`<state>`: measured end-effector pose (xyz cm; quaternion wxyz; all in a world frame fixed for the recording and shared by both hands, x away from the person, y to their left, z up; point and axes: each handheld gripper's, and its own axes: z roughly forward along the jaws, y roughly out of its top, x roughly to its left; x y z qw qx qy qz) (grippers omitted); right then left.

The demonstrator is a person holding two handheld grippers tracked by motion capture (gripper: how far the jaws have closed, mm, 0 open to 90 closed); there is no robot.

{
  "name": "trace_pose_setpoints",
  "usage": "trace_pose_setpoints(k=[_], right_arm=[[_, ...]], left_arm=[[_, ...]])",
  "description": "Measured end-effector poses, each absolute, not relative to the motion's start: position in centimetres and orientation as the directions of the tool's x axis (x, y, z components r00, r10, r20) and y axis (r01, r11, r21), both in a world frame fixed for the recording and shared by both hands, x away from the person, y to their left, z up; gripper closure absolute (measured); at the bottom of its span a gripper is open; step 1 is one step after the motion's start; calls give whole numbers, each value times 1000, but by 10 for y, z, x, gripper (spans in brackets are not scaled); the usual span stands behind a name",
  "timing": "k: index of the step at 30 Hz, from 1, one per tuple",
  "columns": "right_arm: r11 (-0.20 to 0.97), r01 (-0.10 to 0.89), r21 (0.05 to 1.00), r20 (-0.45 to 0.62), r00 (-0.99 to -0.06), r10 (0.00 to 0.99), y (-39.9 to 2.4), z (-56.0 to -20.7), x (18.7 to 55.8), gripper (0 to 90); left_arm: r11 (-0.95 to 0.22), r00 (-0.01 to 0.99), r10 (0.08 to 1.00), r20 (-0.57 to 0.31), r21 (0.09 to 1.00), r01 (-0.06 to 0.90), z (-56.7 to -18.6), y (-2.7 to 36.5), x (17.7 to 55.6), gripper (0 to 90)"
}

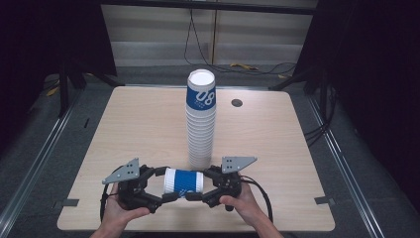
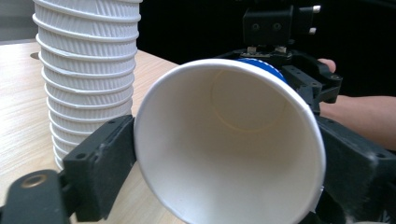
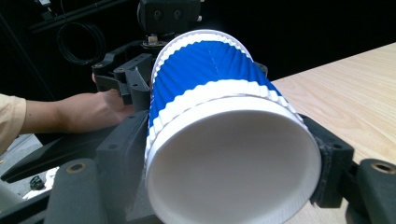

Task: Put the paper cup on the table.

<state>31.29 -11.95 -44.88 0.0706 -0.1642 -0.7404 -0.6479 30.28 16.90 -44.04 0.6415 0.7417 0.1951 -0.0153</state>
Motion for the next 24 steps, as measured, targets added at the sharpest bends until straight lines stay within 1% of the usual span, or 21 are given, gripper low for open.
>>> trace_pose_setpoints(k=[11,17,24], right_arm=[[69,324,944,311,-938,155,-117,-449,311,268],[71,313,947,300,-942,154,-115,-450,311,268],[91,322,943,306,-940,149,-115,-450,312,269]], left_arm=[[-62,915,256,-313,939,339,-441,170,305,120],[-64,911,244,-331,932,356,-443,168,306,113],[-92,910,237,-340,924,370,-442,168,308,130]])
